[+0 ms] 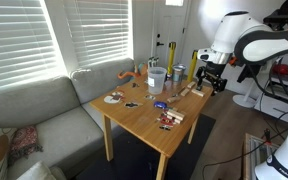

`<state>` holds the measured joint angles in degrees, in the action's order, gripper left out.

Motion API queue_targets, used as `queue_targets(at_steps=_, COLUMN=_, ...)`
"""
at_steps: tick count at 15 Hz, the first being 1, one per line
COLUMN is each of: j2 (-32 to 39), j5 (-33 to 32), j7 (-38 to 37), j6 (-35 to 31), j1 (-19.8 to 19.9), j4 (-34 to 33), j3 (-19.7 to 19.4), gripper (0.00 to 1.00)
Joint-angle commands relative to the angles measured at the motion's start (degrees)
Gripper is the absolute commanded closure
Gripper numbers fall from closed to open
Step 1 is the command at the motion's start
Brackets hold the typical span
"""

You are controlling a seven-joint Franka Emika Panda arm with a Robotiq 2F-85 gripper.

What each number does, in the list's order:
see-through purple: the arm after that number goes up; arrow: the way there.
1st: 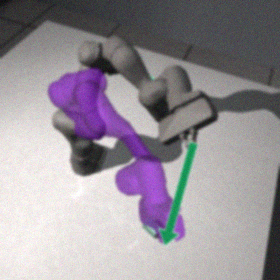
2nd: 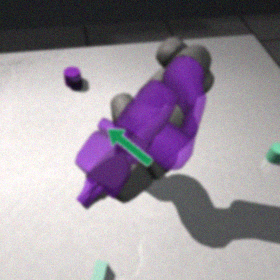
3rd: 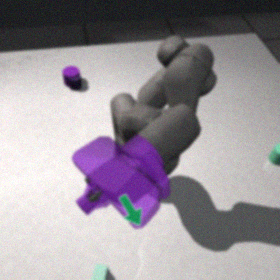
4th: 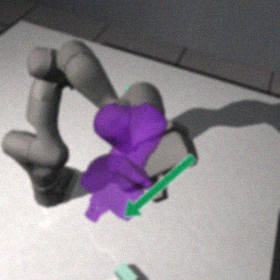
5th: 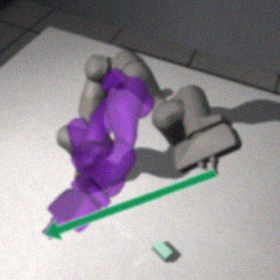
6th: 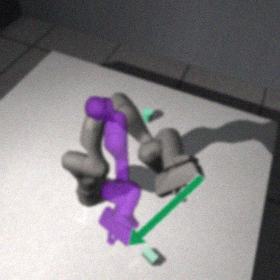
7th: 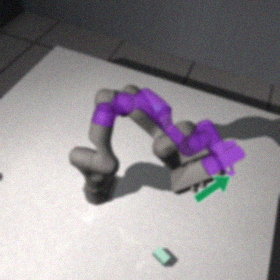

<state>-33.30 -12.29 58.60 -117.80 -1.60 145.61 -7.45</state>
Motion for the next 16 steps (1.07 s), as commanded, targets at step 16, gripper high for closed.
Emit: queue_targets(at_steps=16, j2=10.75, j5=4.08, j7=27.73, j6=-13.72, j1=3.23, j4=-0.5, j3=-13.15, gripper=0.0)
